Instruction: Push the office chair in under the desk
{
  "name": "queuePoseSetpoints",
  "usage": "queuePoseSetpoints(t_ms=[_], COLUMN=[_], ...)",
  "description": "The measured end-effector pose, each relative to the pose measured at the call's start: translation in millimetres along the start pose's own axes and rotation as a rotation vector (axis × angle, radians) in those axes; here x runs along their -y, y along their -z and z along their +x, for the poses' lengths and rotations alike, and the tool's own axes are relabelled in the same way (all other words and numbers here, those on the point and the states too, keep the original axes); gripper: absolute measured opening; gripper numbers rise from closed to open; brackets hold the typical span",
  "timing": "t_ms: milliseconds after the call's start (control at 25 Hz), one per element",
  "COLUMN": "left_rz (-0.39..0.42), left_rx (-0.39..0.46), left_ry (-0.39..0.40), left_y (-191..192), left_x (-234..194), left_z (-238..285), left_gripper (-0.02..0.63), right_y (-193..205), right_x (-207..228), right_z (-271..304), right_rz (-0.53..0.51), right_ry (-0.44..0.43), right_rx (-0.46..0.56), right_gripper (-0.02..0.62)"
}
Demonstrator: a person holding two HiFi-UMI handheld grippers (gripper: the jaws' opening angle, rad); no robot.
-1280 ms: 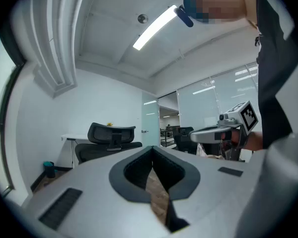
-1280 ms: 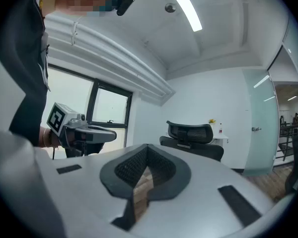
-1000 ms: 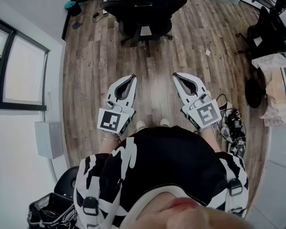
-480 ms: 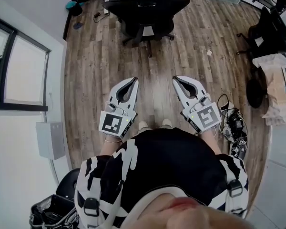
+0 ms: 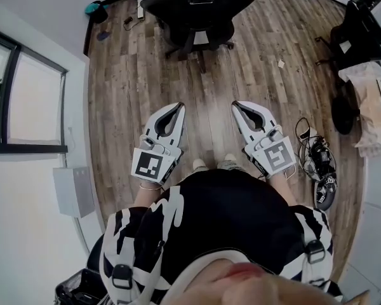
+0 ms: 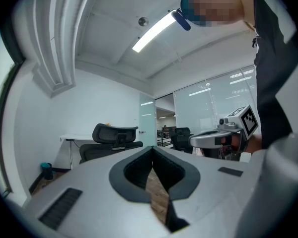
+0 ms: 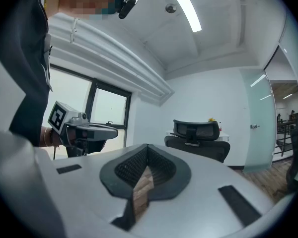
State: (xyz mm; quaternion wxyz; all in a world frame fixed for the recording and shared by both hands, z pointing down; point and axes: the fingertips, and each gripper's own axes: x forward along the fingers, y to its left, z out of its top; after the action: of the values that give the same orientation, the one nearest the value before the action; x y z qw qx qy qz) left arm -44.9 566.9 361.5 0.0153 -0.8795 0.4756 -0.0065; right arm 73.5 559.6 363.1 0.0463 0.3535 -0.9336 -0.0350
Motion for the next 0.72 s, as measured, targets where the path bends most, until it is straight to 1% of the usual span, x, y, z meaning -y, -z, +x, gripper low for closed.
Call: queuePoseSetpoints(t_ms=[80, 240, 360, 480, 720], left_rz=[0.013, 0.005, -0.012, -0.013, -0.008], left_rx=[-0.031, 0.017, 0.007, 0.001, 0.013], left_ry=[0.006, 0.058, 0.061, 0.070, 0.055], left_y=[-1.6, -5.1, -6.6, -5.5, -7.0], left_x=[1.1, 7.5, 6.1, 0.2, -2.7], left_z=[5.6, 10.6, 10.7, 18.2, 16.3], left_gripper=[0.009, 0.009, 0.009, 0.009, 0.008], right_y=[0.9, -1.4, -1.7, 2.6, 2.9], right_x=[4.4, 7.8, 10.5, 19.8, 25.8], right_z=[-2.4, -9.0, -12.9, -7.7, -7.6], right_rz=[0.008, 0.010, 0.025, 0.036, 0.026], right_ry=[0.016, 0.052, 0.078, 0.101, 0.110], right_rx=[-0.003, -0.006, -0.013, -0.021, -0.009], right_gripper=[0.009, 0.009, 0.009, 0.009, 0.009])
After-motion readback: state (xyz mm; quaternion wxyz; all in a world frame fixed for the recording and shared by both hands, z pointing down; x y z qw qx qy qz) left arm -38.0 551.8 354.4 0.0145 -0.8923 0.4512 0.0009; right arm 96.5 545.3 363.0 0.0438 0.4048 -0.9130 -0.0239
